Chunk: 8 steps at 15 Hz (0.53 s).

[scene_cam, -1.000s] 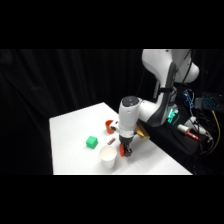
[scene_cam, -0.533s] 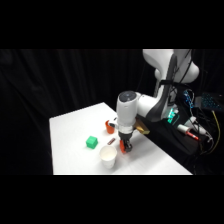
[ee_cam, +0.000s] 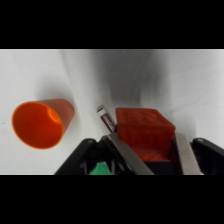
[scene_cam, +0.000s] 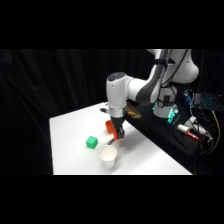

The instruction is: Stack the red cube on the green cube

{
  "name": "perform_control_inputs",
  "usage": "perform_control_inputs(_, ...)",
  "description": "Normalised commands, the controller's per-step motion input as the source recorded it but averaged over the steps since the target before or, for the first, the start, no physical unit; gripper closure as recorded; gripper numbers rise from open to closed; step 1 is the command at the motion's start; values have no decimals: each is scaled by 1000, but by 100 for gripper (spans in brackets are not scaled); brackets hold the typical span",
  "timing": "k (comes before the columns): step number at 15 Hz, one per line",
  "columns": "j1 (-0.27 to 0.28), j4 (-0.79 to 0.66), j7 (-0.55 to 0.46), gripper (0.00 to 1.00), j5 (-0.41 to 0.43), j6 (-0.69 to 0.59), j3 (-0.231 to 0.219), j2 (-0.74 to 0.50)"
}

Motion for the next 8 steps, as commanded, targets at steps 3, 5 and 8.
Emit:
perform_control_inputs(3, -270, 175, -389, 74, 84, -190, 75, -133)
perform_control_inputs(5, -236, 269, -388, 74, 99, -92, 62, 8)
perform_control_inputs(8, -208, 329, -409, 74, 171, -46, 80, 149)
